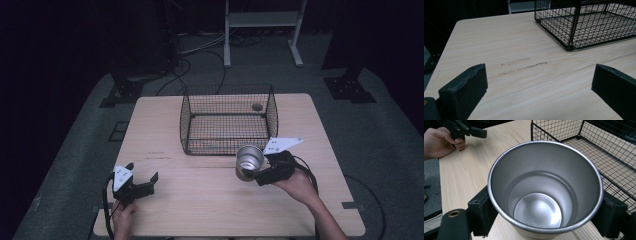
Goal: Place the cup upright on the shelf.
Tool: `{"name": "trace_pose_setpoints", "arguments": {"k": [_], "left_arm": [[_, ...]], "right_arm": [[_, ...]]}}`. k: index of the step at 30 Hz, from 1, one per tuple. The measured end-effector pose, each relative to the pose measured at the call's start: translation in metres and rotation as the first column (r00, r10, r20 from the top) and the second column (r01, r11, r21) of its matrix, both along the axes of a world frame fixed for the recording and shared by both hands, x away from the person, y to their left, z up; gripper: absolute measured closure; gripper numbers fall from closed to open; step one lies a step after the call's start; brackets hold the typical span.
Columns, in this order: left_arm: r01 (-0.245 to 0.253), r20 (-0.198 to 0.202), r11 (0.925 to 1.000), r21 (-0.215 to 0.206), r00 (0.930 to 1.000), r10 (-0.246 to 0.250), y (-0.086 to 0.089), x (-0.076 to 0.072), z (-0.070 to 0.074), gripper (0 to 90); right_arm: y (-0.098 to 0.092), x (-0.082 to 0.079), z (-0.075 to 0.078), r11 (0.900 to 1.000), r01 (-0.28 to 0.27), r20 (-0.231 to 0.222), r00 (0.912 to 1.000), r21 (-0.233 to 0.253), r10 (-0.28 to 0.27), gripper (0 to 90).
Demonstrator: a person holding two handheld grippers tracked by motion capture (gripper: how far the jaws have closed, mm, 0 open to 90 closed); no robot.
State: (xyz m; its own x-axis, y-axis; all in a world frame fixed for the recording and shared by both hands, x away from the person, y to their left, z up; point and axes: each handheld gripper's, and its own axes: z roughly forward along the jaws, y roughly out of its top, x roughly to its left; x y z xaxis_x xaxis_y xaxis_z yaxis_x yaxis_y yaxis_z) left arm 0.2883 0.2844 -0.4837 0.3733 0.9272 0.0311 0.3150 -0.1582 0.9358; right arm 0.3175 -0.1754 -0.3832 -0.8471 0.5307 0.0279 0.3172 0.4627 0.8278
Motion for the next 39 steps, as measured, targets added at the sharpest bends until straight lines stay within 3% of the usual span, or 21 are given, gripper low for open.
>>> {"name": "trace_pose_setpoints", "arguments": {"k": [39], "left_arm": [[-0.002,-0.002,1.0000,-0.006,1.0000,0.002,0.001,0.001,0.000,0.0]], "right_arm": [[0.013,0.030,0.046,1.000,-0.006,0.038,0.9993,-0.012,0.007,17.9]]}}
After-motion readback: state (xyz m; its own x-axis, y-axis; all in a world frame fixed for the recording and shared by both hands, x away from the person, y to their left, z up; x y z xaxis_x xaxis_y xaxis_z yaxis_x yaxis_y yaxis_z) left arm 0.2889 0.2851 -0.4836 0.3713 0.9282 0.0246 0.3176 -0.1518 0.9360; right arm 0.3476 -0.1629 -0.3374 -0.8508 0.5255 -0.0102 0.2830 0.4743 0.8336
